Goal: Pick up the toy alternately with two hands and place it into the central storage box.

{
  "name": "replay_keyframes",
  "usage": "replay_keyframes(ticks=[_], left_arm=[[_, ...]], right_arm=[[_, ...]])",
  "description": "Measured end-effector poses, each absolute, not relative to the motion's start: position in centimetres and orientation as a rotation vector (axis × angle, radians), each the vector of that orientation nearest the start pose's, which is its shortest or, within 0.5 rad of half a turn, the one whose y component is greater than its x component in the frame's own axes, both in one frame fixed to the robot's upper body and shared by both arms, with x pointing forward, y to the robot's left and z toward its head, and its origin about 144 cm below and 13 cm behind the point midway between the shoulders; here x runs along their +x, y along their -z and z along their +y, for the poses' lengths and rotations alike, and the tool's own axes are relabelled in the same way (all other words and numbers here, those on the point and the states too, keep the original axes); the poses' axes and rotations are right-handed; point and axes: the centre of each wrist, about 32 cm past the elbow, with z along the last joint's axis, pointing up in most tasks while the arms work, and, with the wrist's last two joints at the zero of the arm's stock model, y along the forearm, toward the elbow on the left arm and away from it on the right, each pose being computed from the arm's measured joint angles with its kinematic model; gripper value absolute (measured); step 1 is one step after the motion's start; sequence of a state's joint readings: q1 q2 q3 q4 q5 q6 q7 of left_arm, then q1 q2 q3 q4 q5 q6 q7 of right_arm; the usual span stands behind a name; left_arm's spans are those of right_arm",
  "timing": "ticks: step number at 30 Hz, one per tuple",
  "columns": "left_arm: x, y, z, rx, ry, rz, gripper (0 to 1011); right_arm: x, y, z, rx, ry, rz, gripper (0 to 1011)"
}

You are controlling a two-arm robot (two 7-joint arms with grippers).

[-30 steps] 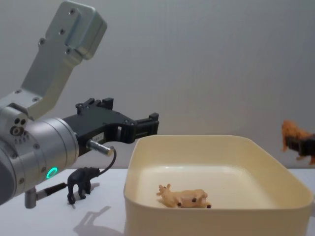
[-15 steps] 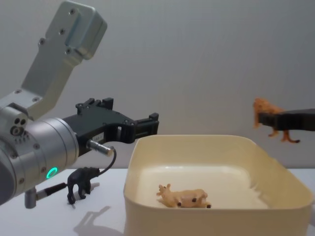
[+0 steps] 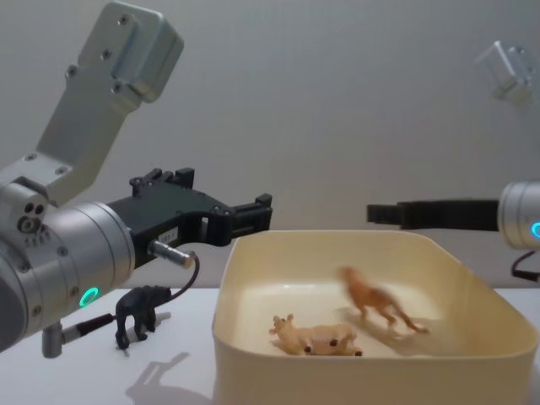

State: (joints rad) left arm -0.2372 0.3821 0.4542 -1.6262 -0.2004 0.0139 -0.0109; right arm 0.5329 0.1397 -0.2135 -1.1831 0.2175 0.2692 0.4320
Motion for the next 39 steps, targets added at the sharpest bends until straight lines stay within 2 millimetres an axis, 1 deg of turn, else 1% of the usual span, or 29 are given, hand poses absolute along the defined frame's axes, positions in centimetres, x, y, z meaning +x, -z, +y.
replay_keyframes(ticks=[1, 2, 4, 5, 6, 7, 9, 10, 12, 14, 19, 26, 30, 39], left_arm=[[49.2, -120.4, 19.8, 0.061, -1.124, -0.268, 1001], [49.2, -120.4, 19.8, 0.061, -1.124, -0.268, 1001], [49.2, -120.4, 19.8, 0.061, -1.124, -0.268, 1001], [49.2, -120.4, 19.8, 0.061, -1.124, -0.268, 1001], [49.2, -120.4, 19.8, 0.061, -1.124, -0.268, 1001], [49.2, -120.4, 19.8, 0.061, -1.124, -0.268, 1001], [49.2, -120.4, 19.8, 0.061, -1.124, -0.268, 1001], [49.2, -120.4, 19.8, 0.061, -1.124, -0.268, 1001], [49.2, -120.4, 19.8, 0.061, -1.124, -0.268, 1001], [49.2, -120.4, 19.8, 0.061, -1.124, -0.268, 1001], [49.2, -120.4, 19.8, 0.061, -1.124, -0.268, 1001], [49.2, -120.4, 19.8, 0.061, -1.124, -0.268, 1001], [49.2, -120.4, 19.8, 0.061, -1.124, -0.268, 1001], [49.3, -120.5, 19.8, 0.060, -1.120, -0.267, 1001]], right_arm=[[60.2, -122.3, -22.0, -0.106, 0.985, 0.128, 514], [60.3, -122.3, -21.9, -0.107, 0.981, 0.130, 554], [60.6, -122.3, -21.6, -0.107, 0.970, 0.135, 592], [60.6, -122.2, -21.5, -0.108, 0.967, 0.136, 628], [60.7, -122.3, -21.5, -0.108, 0.964, 0.137, 628], [60.8, -122.3, -21.4, -0.107, 0.959, 0.138, 687], [60.8, -122.3, -21.3, -0.106, 0.958, 0.137, 735], [60.9, -122.3, -21.4, -0.104, 0.958, 0.136, 790], [60.8, -122.4, -21.4, -0.102, 0.961, 0.133, 822], [60.8, -122.5, -21.7, -0.094, 0.972, 0.124, 896], [60.3, -122.8, -22.5, -0.075, 1.010, 0.104, 1001], [58.7, -123.3, -24.6, -0.040, 1.093, 0.075, 1001], [57.9, -123.5, -25.5, -0.029, 1.126, 0.066, 1001], [56.7, -123.8, -26.7, -0.016, 1.173, 0.053, 1001]])
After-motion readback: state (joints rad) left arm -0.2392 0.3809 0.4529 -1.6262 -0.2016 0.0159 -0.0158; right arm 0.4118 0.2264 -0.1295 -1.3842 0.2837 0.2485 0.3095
